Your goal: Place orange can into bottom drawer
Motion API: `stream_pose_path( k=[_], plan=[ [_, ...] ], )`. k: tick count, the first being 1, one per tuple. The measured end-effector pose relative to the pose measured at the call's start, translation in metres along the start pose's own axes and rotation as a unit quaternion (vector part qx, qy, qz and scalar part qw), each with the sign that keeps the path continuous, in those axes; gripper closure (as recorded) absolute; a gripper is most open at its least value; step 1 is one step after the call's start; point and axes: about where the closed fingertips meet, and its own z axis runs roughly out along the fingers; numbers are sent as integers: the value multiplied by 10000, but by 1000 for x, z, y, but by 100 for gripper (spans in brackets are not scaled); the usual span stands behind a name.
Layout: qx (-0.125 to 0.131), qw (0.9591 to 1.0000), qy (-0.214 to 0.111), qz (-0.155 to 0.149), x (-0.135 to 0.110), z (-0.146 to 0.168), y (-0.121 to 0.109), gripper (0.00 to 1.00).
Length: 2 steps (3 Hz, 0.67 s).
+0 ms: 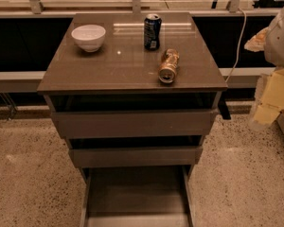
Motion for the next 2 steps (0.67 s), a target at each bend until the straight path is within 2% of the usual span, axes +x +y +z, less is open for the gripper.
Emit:
stream_pose_path(
  k=[1,2],
  plan=[
    [0,10000,0,0,0,0,0,0],
    [126,9995,156,-244,-3,8,-9,0]
  ],
)
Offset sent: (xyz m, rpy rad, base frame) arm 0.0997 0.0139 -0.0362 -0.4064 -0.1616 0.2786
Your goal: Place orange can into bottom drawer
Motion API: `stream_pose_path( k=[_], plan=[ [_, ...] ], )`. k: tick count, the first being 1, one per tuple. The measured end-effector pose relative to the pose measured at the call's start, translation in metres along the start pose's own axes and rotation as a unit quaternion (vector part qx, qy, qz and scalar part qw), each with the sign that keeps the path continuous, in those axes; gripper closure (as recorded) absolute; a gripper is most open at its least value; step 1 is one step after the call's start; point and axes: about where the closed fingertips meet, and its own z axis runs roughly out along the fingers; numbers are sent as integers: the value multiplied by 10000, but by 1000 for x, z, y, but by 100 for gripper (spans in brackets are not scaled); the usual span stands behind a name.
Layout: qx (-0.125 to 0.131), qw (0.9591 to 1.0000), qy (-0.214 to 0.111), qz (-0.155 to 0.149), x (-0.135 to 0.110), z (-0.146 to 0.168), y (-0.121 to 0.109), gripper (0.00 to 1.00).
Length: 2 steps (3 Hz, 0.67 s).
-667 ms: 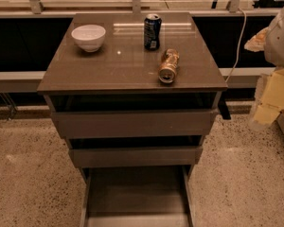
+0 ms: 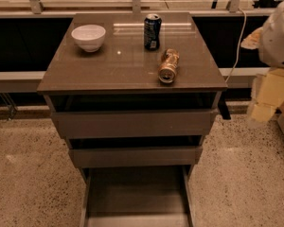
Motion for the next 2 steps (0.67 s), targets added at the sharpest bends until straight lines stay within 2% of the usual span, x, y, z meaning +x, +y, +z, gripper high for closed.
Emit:
stream_pose_path(
  k=[1,2],
  plan=[
    [469,9922,352,-1102,-18,33,-53,0],
    [486,9764,260,-2088,-38,68,-104,0]
  ],
)
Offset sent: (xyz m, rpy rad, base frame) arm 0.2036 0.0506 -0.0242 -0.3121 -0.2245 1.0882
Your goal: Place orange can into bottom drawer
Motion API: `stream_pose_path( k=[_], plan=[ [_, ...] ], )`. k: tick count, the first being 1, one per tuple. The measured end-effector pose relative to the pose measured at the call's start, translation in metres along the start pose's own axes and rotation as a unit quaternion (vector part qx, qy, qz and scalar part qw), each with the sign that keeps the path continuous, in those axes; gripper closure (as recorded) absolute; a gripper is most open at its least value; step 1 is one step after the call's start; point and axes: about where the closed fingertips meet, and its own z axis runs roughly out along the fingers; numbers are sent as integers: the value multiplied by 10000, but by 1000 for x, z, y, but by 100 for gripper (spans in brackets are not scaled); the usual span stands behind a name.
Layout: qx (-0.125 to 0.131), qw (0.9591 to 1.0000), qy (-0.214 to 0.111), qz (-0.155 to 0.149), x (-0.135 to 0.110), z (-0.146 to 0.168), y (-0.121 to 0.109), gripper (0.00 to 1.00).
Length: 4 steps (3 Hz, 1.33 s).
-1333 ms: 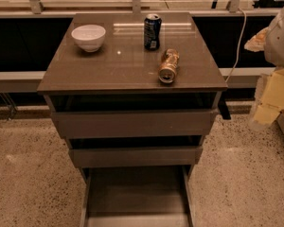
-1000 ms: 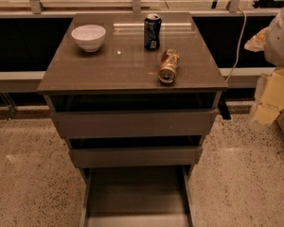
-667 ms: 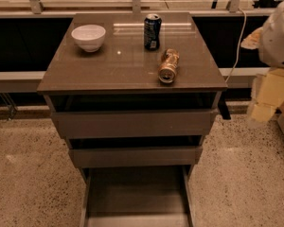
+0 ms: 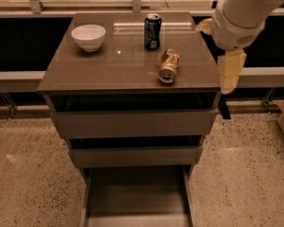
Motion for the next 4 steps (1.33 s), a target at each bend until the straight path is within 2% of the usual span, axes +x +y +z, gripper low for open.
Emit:
stream_pose_path(
  k=[1,2,3,4],
  plan=[
    [259,9988,-84,-408,4,-9,-24,0],
    [259,9988,-84,-408,4,-9,-24,0],
    [151,9953,-224,-931,-8,-1,-27,0],
    [-252,9757,-909,-1976,-51,32,-38,0]
  ],
)
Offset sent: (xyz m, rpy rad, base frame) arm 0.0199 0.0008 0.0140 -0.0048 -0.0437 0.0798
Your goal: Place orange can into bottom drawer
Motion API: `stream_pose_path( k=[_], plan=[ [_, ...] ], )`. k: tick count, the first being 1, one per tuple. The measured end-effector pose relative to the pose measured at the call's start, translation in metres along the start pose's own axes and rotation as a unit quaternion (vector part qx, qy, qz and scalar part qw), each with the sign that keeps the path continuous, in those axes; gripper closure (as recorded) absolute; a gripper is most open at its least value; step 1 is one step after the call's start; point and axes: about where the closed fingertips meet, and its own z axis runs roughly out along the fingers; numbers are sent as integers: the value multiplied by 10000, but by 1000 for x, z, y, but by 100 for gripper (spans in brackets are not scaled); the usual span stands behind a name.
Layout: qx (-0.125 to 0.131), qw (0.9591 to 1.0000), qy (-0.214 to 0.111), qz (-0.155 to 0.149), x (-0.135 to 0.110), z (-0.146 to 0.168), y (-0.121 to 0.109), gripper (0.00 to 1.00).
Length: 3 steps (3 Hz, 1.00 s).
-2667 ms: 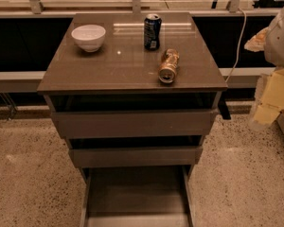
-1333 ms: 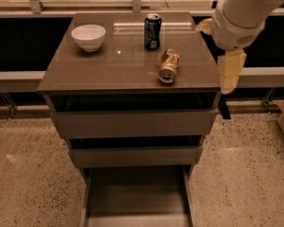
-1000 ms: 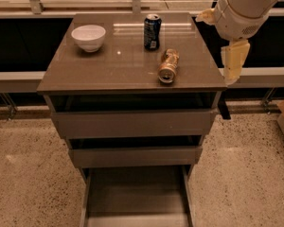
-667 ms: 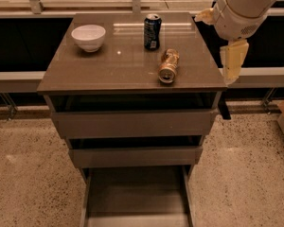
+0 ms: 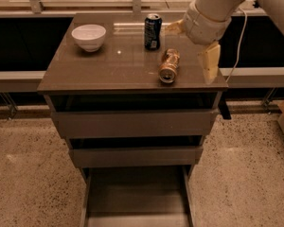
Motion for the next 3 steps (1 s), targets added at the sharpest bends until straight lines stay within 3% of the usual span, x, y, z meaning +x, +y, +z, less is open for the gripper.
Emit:
stream_pose_path(
  k=[1,2,3],
  plan=[
    [-386,9923,-542,-1048,-17,37,-13,0],
    [-602,9748,-650,-2049,-22,66,-18,0],
    [-673,9505,-473,-2996,-15,88,-24,0]
  ],
)
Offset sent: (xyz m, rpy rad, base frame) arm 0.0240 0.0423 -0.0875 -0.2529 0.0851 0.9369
